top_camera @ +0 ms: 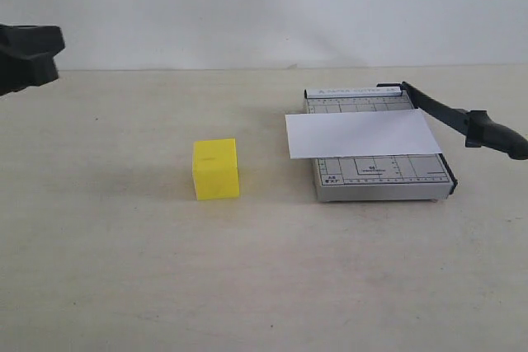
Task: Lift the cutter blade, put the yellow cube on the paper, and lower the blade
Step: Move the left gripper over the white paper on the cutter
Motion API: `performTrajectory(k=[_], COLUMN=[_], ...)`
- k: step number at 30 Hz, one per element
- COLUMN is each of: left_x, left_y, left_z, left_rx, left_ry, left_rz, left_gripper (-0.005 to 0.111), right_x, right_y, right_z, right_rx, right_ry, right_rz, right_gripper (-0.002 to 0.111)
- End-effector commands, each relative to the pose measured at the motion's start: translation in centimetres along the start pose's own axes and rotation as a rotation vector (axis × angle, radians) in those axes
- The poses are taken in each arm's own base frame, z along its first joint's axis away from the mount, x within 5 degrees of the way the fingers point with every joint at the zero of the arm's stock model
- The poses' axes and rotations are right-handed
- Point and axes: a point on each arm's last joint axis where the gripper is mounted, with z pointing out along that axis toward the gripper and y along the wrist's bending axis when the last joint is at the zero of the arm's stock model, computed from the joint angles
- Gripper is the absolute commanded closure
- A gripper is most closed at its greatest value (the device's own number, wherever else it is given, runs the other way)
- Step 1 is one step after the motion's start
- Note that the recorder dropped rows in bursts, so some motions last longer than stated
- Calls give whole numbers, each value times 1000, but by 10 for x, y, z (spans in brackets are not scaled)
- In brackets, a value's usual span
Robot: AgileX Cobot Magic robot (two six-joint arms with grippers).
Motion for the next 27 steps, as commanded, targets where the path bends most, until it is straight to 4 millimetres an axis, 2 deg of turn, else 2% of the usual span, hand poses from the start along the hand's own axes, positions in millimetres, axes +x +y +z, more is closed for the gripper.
performTrajectory(k=[1,4,13,14,18,21,24,27], left_x=[-1,3,12,16,40,56,64,74], left_y=[-5,-15,-76,-86,-106,-115,-124,-142], left_z=[40,67,145,161,203,223,232,241], left_rx=[88,135,321,338,362,378,397,431], left_ry=[13,56,97,109,161,181,187,193], left_rz=[7,24,105,129,158,148,135,138], left_gripper=[81,81,81,81,81,81,81,81], right_x=[0,0,0,0,0,0,0,0], right_y=[0,0,0,0,0,0,0,0], right_z=[-2,-2,-2,-2,-2,-2,-2,-2], right_rx=[-2,-2,-2,-2,-1,-1,-1,-1], right_ry=[-12,-12,-12,-12,-12,-12,-12,-12], right_rz=[4,4,4,7,10,10,10,10], right_gripper=[108,108,108,108,108,108,108,108])
